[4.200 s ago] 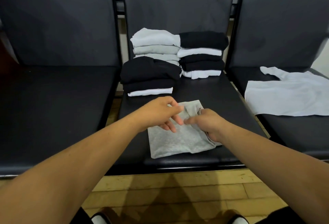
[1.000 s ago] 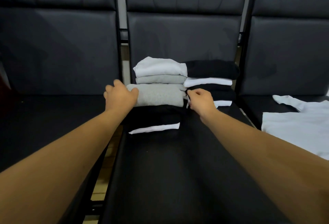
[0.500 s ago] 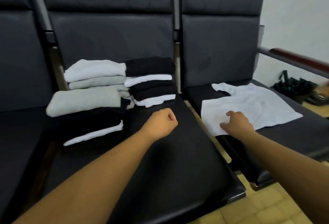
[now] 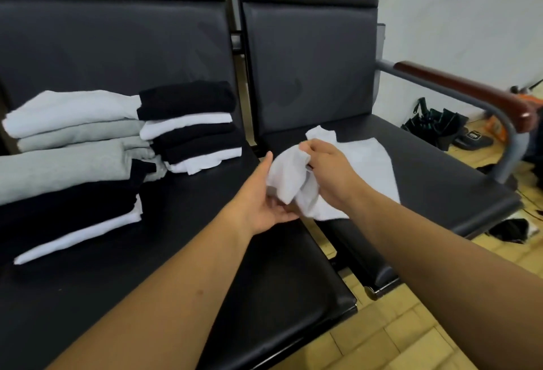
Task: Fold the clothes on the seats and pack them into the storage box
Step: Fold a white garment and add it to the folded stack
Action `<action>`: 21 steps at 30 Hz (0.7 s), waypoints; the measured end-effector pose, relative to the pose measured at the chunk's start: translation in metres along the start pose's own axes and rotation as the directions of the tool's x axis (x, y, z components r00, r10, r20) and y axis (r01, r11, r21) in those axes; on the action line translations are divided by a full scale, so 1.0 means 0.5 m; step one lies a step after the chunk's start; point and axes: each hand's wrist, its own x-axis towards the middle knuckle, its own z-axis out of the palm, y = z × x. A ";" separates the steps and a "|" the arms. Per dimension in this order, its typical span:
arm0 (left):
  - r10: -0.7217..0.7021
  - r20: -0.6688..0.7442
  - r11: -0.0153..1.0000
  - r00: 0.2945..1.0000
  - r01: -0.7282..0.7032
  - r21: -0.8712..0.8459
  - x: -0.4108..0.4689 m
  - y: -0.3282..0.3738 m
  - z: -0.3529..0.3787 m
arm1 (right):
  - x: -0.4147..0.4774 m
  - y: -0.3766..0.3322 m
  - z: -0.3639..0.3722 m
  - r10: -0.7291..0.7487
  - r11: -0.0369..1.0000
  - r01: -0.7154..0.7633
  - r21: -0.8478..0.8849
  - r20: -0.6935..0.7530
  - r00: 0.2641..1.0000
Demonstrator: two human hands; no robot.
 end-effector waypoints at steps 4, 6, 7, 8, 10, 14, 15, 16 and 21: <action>0.130 -0.106 0.986 0.986 -0.140 -0.088 -0.056 0.014 -0.003 | -0.047 -0.051 0.038 -0.044 0.998 0.047 -0.051 0.050 0.998; 0.267 -0.180 0.964 0.947 -0.263 0.047 -0.092 0.028 -0.030 | -0.065 -0.079 0.047 -0.037 0.996 0.033 0.085 0.036 0.999; 0.342 -0.187 0.938 0.921 -0.322 0.127 -0.113 0.038 -0.042 | -0.070 -0.092 0.047 -0.026 0.992 0.020 0.127 0.043 0.999; 0.408 -0.181 0.908 0.895 -0.377 0.185 -0.148 0.051 -0.057 | -0.081 -0.110 0.053 -0.022 0.992 0.014 0.127 0.064 0.998; 0.516 -0.119 0.824 0.849 -0.452 0.342 -0.216 0.076 -0.088 | -0.104 -0.141 0.059 -0.059 0.998 0.057 0.022 0.134 0.989; 0.633 0.019 0.346 0.774 -0.306 0.887 -0.346 0.116 -0.173 | -0.152 -0.187 0.079 -0.177 0.801 0.407 -0.439 0.476 0.862; 0.642 0.019 0.246 0.766 -0.229 0.942 -0.384 0.121 -0.195 | -0.166 -0.195 0.092 -0.133 0.687 0.464 -0.559 0.530 0.837; 0.656 0.027 0.156 0.754 -0.170 0.973 -0.409 0.122 -0.209 | -0.174 -0.195 0.101 -0.107 0.589 0.498 -0.636 0.549 0.829; 0.830 0.130 -0.083 0.542 -0.111 0.990 -0.512 0.104 -0.257 | -0.201 -0.171 0.155 -0.296 0.628 0.443 -0.639 0.331 0.896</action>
